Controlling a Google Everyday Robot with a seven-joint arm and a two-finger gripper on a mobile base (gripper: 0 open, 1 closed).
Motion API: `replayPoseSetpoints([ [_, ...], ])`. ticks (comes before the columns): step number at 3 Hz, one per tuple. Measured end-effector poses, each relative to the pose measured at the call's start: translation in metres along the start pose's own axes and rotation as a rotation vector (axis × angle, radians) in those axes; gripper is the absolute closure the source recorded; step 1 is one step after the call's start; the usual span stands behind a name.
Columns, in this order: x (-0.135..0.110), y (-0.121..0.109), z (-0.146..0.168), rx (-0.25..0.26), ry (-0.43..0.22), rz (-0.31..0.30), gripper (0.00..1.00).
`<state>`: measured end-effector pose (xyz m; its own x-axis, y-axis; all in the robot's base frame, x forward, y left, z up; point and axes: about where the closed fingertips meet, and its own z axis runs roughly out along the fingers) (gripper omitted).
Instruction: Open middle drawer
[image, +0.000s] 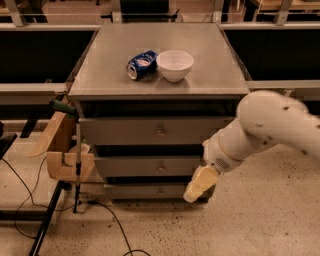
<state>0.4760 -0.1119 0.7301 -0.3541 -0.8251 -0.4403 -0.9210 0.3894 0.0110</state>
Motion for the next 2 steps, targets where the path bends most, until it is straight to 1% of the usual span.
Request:
replayPoseSetpoints([
  [1, -0.004, -0.001, 0.074, -0.011, -0.039, 0.078, 0.00],
  [2, -0.015, -0.017, 0.073, 0.046, -0.091, 0.122, 0.00],
])
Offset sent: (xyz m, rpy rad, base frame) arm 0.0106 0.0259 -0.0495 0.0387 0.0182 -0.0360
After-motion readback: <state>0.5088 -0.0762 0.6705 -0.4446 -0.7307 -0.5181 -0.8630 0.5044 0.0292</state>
